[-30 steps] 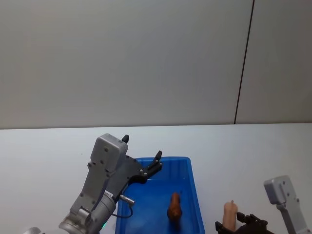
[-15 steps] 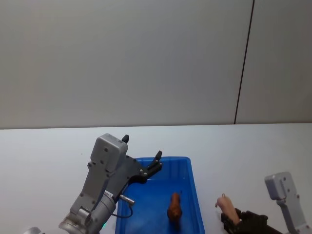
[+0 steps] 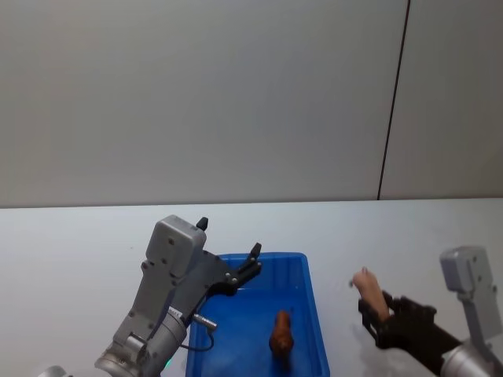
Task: Pick up the two dolls from the table and place them into the box.
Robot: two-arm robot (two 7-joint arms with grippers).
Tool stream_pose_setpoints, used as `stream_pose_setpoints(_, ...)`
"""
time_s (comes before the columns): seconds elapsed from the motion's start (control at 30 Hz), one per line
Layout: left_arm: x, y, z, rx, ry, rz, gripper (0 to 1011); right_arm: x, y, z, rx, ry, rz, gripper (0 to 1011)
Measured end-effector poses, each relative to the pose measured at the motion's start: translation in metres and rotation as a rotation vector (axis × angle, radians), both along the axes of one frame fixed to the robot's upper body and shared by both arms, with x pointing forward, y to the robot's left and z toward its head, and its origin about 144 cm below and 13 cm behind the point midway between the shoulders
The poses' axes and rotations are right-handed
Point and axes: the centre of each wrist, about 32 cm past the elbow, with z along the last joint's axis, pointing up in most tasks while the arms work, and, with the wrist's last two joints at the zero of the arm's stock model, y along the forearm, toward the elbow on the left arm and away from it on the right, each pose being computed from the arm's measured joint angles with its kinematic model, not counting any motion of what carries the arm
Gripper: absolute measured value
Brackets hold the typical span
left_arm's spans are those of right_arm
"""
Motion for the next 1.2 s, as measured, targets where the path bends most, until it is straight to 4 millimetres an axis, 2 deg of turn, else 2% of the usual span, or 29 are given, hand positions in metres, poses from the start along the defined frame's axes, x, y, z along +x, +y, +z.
stream_pose_setpoints(0.37, 0.0, 0.0, 0.0, 0.0, 0.0, 0.0, 1003, 0.02, 0.014, 0.032, 0.058, -0.095, 0.083, 362)
stream_pose_setpoints(0.77, 0.0, 0.0, 0.0, 0.0, 0.0, 0.0, 1003, 0.045, 0.039, 0.044, 0.105, -0.044, 0.181, 366)
stream_pose_setpoints(1.0, 0.0, 0.0, 0.0, 0.0, 0.0, 0.0, 1003, 0.055, 0.052, 0.043, 0.119, -0.006, 0.221, 589)
stream_pose_setpoints(1.03, 0.0, 0.0, 0.0, 0.0, 0.0, 0.0, 1003, 0.057, 0.053, 0.042, 0.12, 0.0, 0.226, 589)
stream_pose_setpoints(1.1, 0.0, 0.0, 0.0, 0.0, 0.0, 0.0, 1003, 0.059, 0.055, 0.042, 0.122, 0.006, 0.231, 690)
stream_pose_setpoints(1.2, 0.0, 0.0, 0.0, 0.0, 0.0, 0.0, 1003, 0.06, 0.055, 0.041, 0.122, 0.012, 0.234, 785)
